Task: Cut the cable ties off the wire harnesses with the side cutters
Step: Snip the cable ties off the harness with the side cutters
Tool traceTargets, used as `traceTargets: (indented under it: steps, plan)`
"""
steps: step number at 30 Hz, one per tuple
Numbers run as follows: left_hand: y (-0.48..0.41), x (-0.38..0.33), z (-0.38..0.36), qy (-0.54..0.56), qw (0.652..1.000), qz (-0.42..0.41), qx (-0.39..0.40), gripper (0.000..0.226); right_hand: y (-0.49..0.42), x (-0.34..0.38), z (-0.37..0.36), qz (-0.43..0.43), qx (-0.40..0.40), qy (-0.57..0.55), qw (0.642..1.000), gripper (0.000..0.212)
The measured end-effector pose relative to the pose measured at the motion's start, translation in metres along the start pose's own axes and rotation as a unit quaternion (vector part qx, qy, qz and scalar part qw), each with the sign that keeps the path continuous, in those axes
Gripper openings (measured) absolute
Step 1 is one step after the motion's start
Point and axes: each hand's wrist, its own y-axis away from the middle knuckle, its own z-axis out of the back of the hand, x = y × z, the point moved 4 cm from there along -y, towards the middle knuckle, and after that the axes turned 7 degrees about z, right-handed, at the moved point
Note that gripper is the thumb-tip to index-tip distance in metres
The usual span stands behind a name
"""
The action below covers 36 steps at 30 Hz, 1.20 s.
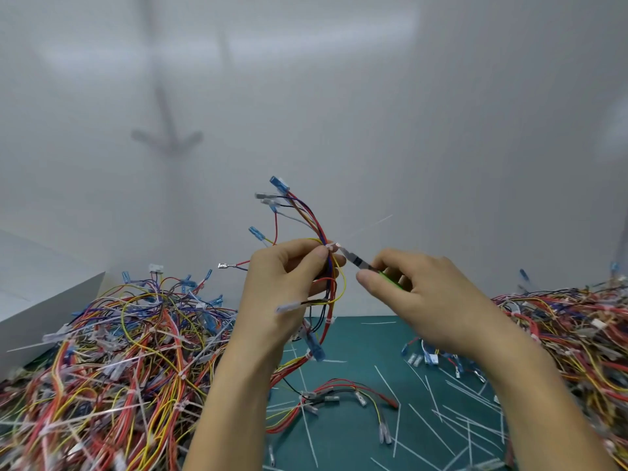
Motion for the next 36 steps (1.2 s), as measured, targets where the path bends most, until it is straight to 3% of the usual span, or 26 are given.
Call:
traceTargets:
  steps: [17, 36]
  plan:
    - [0.004, -0.008, -0.002, 0.005, 0.999, -0.021, -0.035, 0.017, 0.0, 0.007, 0.002, 0.04, -0.017, 0.011, 0.999, 0.037]
    - [0.002, -0.012, -0.002, -0.086, 0.992, -0.087, -0.04, 0.023, 0.002, 0.012, 0.004, 0.026, 0.004, -0.041, 0.999, 0.042]
